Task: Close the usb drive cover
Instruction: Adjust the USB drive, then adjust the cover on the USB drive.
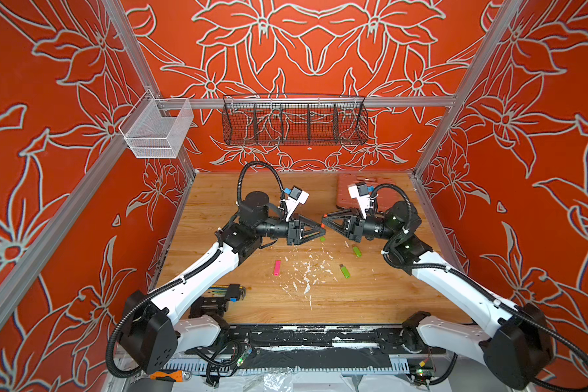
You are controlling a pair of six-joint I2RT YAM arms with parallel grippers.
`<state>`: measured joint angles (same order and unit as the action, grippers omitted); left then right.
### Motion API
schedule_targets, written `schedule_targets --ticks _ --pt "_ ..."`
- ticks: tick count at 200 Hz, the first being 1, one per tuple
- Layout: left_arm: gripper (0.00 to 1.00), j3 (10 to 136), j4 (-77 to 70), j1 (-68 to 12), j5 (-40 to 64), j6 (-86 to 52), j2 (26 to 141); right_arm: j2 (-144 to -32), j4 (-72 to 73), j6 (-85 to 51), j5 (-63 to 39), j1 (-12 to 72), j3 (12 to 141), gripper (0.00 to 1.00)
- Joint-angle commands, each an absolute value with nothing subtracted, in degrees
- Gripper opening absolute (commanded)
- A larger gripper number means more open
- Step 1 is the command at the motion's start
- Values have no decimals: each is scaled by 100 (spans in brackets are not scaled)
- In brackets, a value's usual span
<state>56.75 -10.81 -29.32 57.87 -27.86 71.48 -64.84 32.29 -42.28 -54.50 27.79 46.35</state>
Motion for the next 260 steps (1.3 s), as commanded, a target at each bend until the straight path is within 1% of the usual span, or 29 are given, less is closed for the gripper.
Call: schedule_targets --ticks 1,31,47,53,61,86,95,109,131,169,260 --pt "36 5847 -1143 -2953 5924 -2722 7212 -6469 3585 -4367 -5542 2767 4590 9" --pt "30 5862 -1151 -2953 5915 -2716 7225 -6466 3668 -4427 -5539 2769 4549 9" --pt "22 5895 -1160 -2953 5915 -2702 7238 -6478 3740 -4475 -5533 2766 4510 9" --pt "18 5905 -1159 -2953 5908 -2691 7243 -6483 3708 -4474 -5543 2773 4513 13" --pt "13 5931 -1151 -2953 5913 -2688 7256 -6452 3627 -4442 -5540 2770 4502 21" --pt "8 5976 -1122 -2953 5915 -2635 7268 -6120 2760 -3923 -5314 2756 4544 38" --pt "8 5977 -1090 -2953 5931 -2629 7271 -5988 2438 -3730 -5251 2704 4619 40" --pt "6 5935 -1094 -2953 5942 -2651 7260 -5940 2332 -3735 -5315 2540 4713 43" --pt "6 5839 -1136 -2953 5944 -2685 7184 -6094 2477 -3865 -5512 2319 4855 44" --pt "5 5739 -1151 -2953 5924 -2723 7134 -6389 2786 -3986 -5848 2294 5177 45" --pt "3 5791 -1239 -2962 5952 -2795 7251 -6653 2172 -3496 -5891 2467 5502 44"
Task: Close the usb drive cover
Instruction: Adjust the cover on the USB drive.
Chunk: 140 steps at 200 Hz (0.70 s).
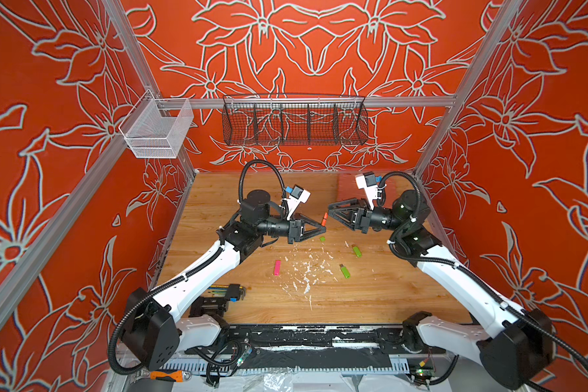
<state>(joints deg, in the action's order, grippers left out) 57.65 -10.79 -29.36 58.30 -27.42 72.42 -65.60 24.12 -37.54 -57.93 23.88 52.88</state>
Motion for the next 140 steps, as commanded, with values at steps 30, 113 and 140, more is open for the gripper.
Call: schedule_targets --ticks 30,113,140 --pt "3 5792 -1248 -2973 5950 -2798 7233 -6734 2181 -3452 -5873 2489 5512 42" --pt "3 5783 -1254 -2999 5949 -2793 7306 -6754 2397 -3541 -5854 2494 5512 38" --pt "3 5776 -1273 -2997 5935 -2795 7304 -6747 2487 -3581 -5886 2499 5519 38"
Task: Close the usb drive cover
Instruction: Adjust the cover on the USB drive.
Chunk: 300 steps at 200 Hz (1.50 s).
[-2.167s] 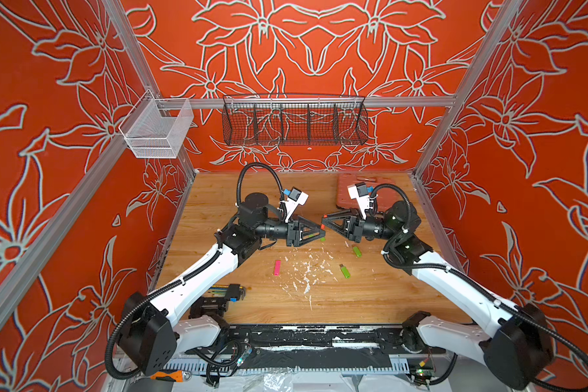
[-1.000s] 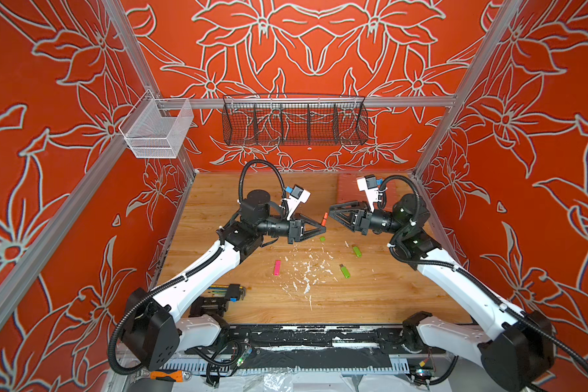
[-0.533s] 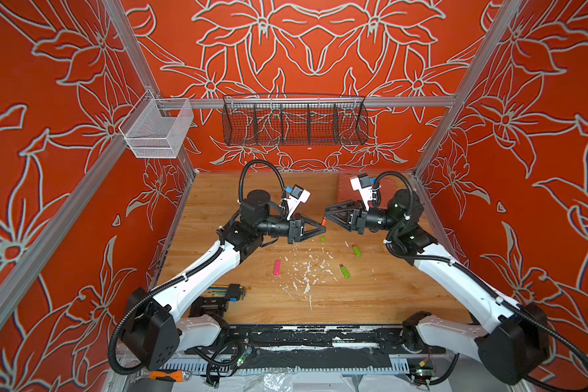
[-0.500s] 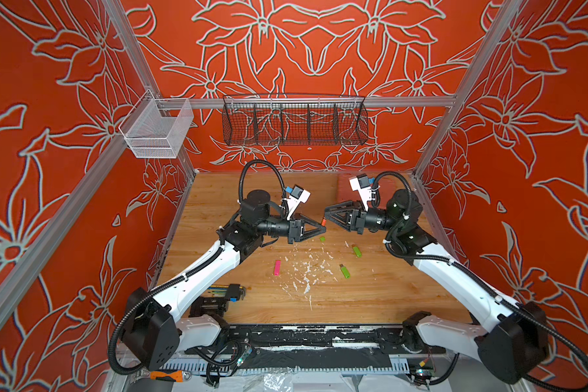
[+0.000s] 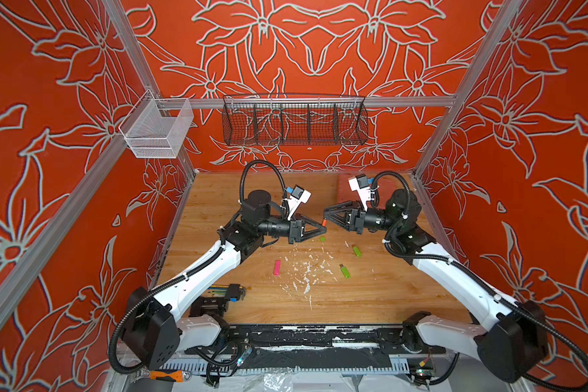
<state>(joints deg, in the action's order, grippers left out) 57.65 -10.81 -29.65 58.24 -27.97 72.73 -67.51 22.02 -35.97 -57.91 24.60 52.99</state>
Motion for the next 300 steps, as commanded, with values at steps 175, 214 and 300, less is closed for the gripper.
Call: schedule_targets --ticks 175,214,300 --pt "3 5904 -1283 -2997 5939 -2743 7335 -6803 2317 -3520 -5953 2514 5594 24" --pt "2 5922 -1344 -2997 5932 -2731 7349 -6794 2279 -3531 -5930 2522 5590 17" --pt "0 6434 -1946 -2988 5722 -2408 7375 -6807 1251 -3190 -5709 2668 5503 12"
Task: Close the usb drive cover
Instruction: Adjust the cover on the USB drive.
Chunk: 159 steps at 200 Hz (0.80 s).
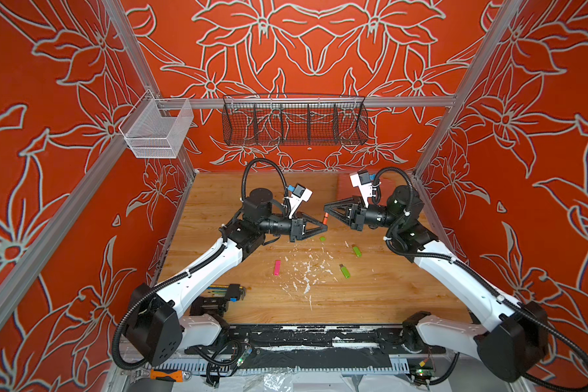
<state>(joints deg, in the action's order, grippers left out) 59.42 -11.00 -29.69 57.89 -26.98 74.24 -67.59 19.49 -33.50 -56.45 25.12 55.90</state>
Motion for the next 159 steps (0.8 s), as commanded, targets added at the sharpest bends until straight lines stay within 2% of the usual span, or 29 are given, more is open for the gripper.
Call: schedule_targets --ticks 1,54,89,112,119,133,141,159 --pt "0 6443 -1953 -2988 5717 -2404 7383 -6809 1249 -3195 -5706 2670 5503 12" --pt "0 6741 -2529 -2827 5619 -2513 7516 -6848 959 -3069 -5532 2757 5361 7" --pt "0 6844 -2788 -2683 5600 -2573 7536 -6819 449 -2783 -5208 2884 5295 0" --pt "0 6946 -2817 -2672 5627 -2588 7600 -6756 325 -2715 -5024 2962 5221 0" --pt "0 6952 -2821 -2672 5678 -2606 7638 -6722 317 -2724 -4989 2957 5234 6" --pt "0 6877 -2802 -2700 5721 -2674 7710 -6577 314 -2690 -4831 2960 5301 9" --pt "0 6800 -2803 -2736 5737 -2705 7755 -6485 302 -2658 -4701 2953 5366 17" --pt "0 6668 -2624 -2847 5812 -2719 7863 -6365 267 -2535 -4606 2913 5581 23"
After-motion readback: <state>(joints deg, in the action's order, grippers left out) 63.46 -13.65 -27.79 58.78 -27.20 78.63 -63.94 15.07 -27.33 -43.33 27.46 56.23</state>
